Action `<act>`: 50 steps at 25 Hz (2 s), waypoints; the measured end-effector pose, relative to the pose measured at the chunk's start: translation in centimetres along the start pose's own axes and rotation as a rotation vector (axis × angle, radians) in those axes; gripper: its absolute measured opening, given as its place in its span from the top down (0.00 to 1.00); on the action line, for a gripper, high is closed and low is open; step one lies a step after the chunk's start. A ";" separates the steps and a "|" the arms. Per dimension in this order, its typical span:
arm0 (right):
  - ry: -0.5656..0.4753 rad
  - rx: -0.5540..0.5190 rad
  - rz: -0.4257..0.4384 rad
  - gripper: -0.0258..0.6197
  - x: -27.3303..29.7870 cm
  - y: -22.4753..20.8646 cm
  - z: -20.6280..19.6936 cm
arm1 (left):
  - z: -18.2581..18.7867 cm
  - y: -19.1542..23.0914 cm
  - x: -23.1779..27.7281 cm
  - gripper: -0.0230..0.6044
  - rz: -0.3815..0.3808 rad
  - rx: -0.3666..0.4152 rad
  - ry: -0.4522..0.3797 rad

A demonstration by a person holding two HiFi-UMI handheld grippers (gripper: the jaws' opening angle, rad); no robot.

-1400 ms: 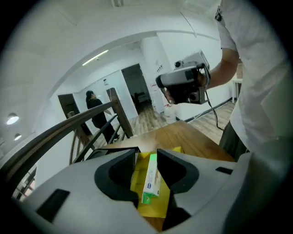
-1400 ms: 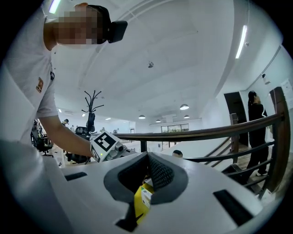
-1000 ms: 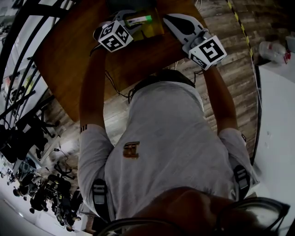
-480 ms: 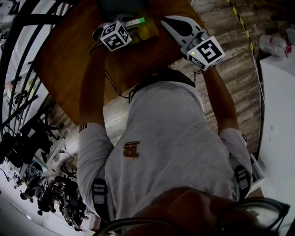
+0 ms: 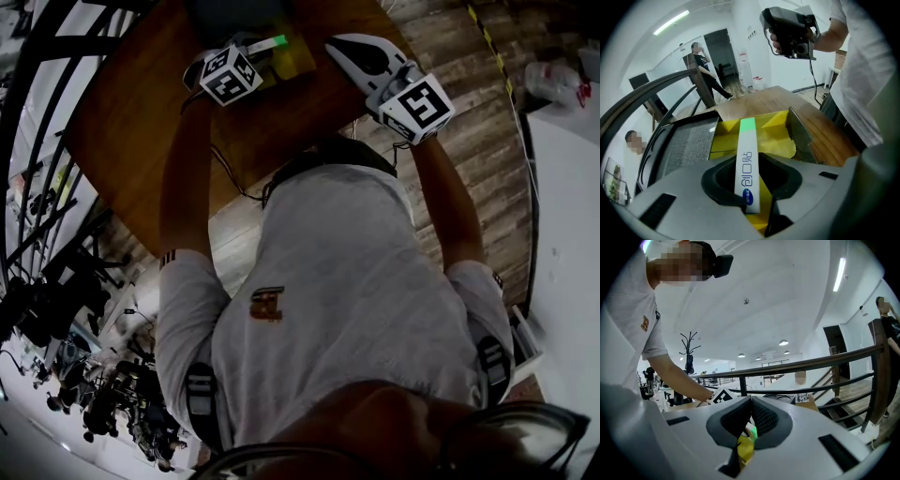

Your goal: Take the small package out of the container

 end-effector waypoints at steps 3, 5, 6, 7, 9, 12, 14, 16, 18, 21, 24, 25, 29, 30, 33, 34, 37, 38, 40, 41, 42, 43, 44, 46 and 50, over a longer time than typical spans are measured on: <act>-0.005 0.016 -0.002 0.91 -0.2 0.1 -0.4 | -0.1 -0.1 -0.1 0.79 0.005 -0.014 -0.009; -0.007 0.024 0.001 0.91 -0.1 0.3 -0.4 | 0.0 -0.1 -0.4 0.79 0.010 -0.026 -0.018; -0.006 0.023 0.004 0.91 0.0 0.3 -0.3 | 0.0 -0.1 -0.6 0.79 0.014 -0.032 -0.026; -0.002 0.018 0.008 0.91 0.1 0.3 -0.2 | 0.1 0.0 -0.9 0.79 0.019 -0.039 -0.036; 0.003 0.005 0.017 0.91 0.2 0.4 0.1 | 0.4 -0.1 -1.5 0.79 0.033 -0.049 -0.056; 0.002 -0.006 0.032 0.91 0.4 0.8 0.3 | 0.8 -0.3 -2.9 0.79 0.062 -0.075 -0.102; -0.003 -0.007 0.042 0.91 0.5 1.0 0.6 | 1.3 -0.4 -4.0 0.79 0.086 -0.103 -0.150; -0.010 -0.006 0.050 0.91 0.6 1.3 0.8 | 1.8 -0.6 -5.2 0.79 0.113 -0.135 -0.211; -0.012 -0.015 0.059 0.91 0.7 1.6 1.0 | 2.4 -0.8 -6.5 0.79 0.143 -0.173 -0.277; -0.018 -0.027 0.071 0.91 0.7 2.0 1.4 | 3.1 -1.3 -8.7 0.79 0.187 -0.241 -0.387; -0.029 -0.032 0.080 0.91 0.6 2.6 2.0 | 3.9 -1.9 -11.1 0.79 0.228 -0.304 -0.503; -0.034 -0.034 0.084 0.91 0.6 2.8 2.2 | 4.1 -2.1 -11.9 0.79 0.243 -0.323 -0.541; -0.060 -0.043 0.093 0.91 0.6 3.6 2.7 | 4.7 -3.2 -14.6 0.79 0.291 -0.391 -0.685; -0.066 -0.046 0.095 0.91 0.8 3.8 2.7 | 4.7 -3.5 -15.1 0.79 0.301 -0.407 -0.719; -0.083 -0.061 0.108 0.91 1.1 4.4 2.9 | 4.9 -4.3 -16.8 0.79 0.333 -0.448 -0.824; -0.088 -0.063 0.111 0.91 1.1 4.7 3.2 | 5.0 -4.6 -17.5 0.79 0.342 -0.456 -0.856; -0.107 -0.062 0.107 0.91 0.7 5.1 4.2 | 5.9 -5.8 -19.3 0.79 0.365 -0.472 -0.932; -0.113 -0.060 0.103 0.91 0.5 5.3 4.4 | 6.2 -6.3 -19.8 0.79 0.371 -0.478 -0.950; -0.128 -0.055 0.095 0.91 0.6 5.8 4.8 | 6.2 -7.0 -21.0 0.79 0.384 -0.489 -0.984; -0.136 -0.051 0.092 0.91 0.8 6.1 5.0 | 6.1 -7.3 -21.5 0.79 0.390 -0.493 -1.007; -0.145 -0.048 0.091 0.91 0.9 6.3 5.2 | 6.2 -7.4 -22.0 0.79 0.397 -0.495 -1.034; -0.153 -0.045 0.091 0.91 1.0 6.4 5.3 | 6.2 -7.5 -22.4 0.79 0.403 -0.498 -1.057; -0.160 -0.043 0.090 0.91 1.0 6.4 5.5 | 6.4 -7.6 -22.7 0.79 0.409 -0.501 -1.077; -0.172 -0.043 0.086 0.91 0.8 6.4 6.0 | 6.7 -7.8 -23.3 0.79 0.418 -0.505 -1.105; -0.189 -0.046 0.075 0.91 0.1 6.2 6.7 | 7.3 -8.3 -24.0 0.79 0.435 -0.518 -1.140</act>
Point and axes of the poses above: the fingertips, and each gripper's own axes: x forward along the fingers, y to its left, z out of its top, the point moved 5 cm from there along -x, backward along the fingers, and after that the axes turned 9 degrees about -x, right-handed, at the moved point
